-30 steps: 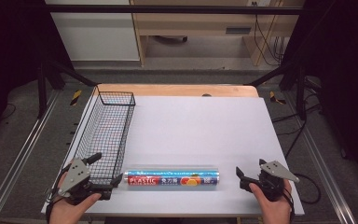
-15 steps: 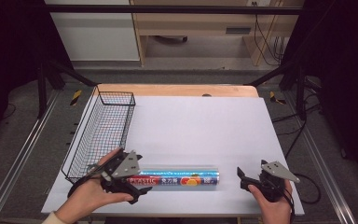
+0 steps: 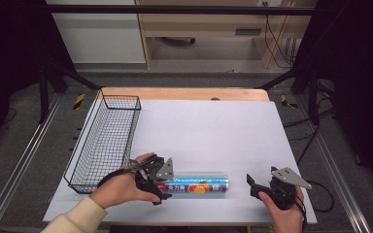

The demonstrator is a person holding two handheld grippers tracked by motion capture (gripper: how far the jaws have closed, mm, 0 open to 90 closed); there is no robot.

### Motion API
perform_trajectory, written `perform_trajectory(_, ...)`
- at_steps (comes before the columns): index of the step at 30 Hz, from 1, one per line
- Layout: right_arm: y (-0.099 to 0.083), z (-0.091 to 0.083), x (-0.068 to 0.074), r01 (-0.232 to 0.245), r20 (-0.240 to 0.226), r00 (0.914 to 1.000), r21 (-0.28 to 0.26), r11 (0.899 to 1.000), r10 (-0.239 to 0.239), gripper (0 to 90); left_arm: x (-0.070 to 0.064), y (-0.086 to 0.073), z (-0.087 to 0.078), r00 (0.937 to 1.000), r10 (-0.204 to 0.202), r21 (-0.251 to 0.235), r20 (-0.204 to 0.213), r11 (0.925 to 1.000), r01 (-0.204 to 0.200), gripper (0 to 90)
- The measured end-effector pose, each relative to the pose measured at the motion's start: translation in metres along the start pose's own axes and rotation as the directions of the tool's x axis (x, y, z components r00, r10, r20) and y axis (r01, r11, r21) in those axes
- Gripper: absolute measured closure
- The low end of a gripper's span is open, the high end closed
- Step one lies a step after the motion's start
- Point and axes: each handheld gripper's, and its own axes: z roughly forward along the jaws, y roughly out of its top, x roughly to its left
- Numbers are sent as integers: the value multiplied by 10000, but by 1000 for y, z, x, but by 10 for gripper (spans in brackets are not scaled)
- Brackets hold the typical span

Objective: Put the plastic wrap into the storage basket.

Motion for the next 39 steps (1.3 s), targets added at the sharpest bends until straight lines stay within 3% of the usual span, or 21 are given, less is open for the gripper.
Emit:
perform_trajectory(7,0,1,-1,-37,-75,10000,80,10000,38,94,0,2,18,9997,-101,-123,217,9999,104,163)
perform_trajectory(11,0,0,0,-20,-81,10000,49,10000,20,101,0,0,29,9996,-81,2,287,10000,80,183)
perform_trajectory(12,0,0,0,-14,-88,10000,14,10000,14,102,1,-2,32,9995,23,237,302,9997,-31,185)
perform_trajectory(24,0,1,1,27,-186,9998,115,9999,-25,107,8,-7,38,9981,-325,381,519,9988,306,219)
perform_trajectory(39,0,0,-1,-154,-230,9996,51,9999,155,120,8,-1,44,9978,-214,476,627,9987,184,232)
